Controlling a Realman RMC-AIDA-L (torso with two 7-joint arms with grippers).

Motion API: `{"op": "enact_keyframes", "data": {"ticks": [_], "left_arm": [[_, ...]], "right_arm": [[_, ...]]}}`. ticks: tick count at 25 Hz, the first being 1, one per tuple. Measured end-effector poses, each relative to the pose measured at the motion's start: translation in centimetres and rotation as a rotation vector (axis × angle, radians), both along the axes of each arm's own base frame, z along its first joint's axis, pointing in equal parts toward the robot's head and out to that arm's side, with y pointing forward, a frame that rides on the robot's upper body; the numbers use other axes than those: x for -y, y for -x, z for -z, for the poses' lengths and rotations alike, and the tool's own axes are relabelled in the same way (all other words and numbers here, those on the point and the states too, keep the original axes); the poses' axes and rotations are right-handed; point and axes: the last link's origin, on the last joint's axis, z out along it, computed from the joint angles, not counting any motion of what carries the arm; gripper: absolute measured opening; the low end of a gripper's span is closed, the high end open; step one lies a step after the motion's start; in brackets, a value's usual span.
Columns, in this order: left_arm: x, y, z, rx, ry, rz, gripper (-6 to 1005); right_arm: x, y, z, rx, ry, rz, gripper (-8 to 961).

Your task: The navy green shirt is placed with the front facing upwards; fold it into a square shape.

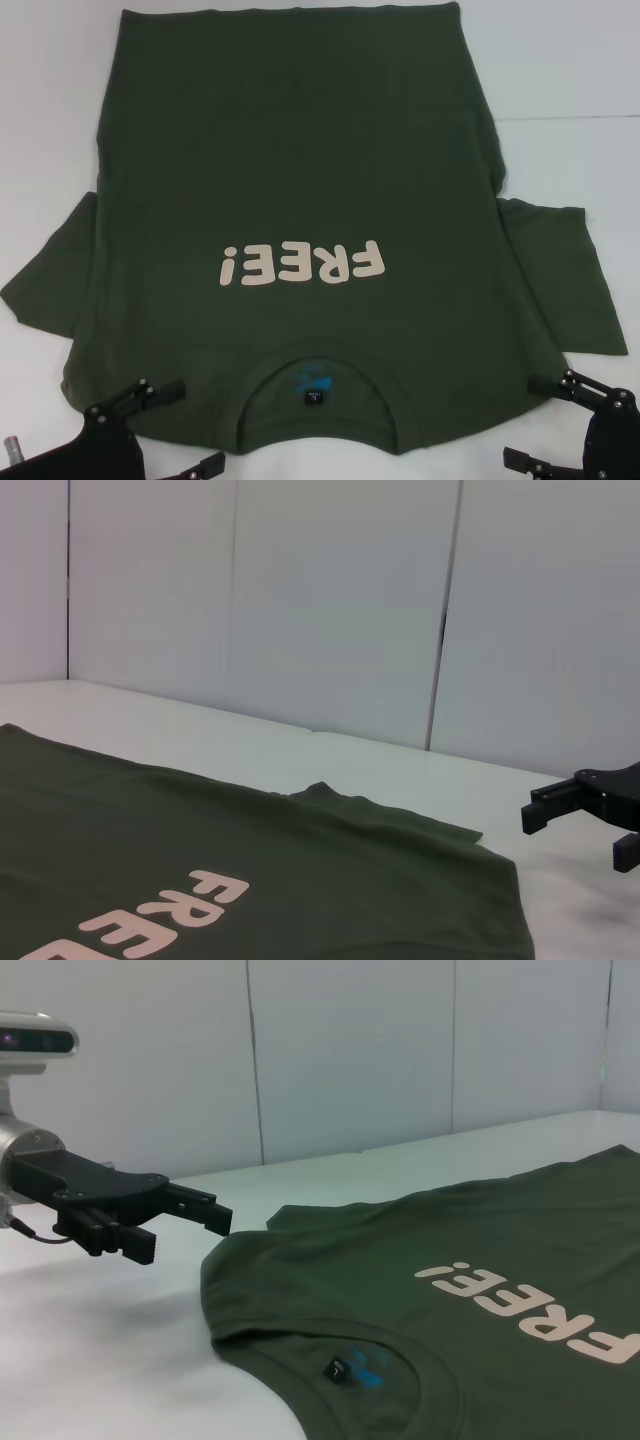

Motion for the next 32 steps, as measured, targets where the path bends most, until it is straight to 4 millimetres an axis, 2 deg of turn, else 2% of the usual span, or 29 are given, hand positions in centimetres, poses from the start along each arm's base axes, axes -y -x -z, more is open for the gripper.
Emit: {"op": "enact_keyframes", "data": {"ticks": [13, 18, 19, 20, 23, 28, 32], "left_arm": [[-0.1, 0.1, -0.2, 0.002, -0.012, -0.008, 930], [-0.6, 0.2, -1.2, 0.088, -0.027, -0.112, 928], [-0.9, 0.3, -1.8, 0.129, -0.019, -0.160, 928], [-1.7, 0.2, -3.2, 0.211, 0.023, -0.253, 928], [-3.0, 0.2, -4.9, 0.283, 0.109, -0.371, 927], [-5.8, 0.2, -7.9, 0.325, 0.226, -0.602, 925], [-8.2, 0.4, -10.3, 0.281, 0.266, -0.764, 924]], "right_arm": [[-0.2, 0.1, 0.0, -0.003, 0.001, 0.002, 916], [-0.2, 0.1, 0.0, -0.005, 0.002, 0.002, 916], [-0.2, 0.1, 0.0, -0.006, 0.003, 0.002, 916], [-0.2, 0.2, 0.0, -0.007, 0.003, 0.002, 916], [-0.2, 0.2, 0.0, -0.011, 0.005, 0.002, 917], [-0.2, 0.2, 0.0, -0.014, 0.010, 0.005, 917], [-0.2, 0.3, 0.1, -0.012, 0.017, 0.003, 917]]}}
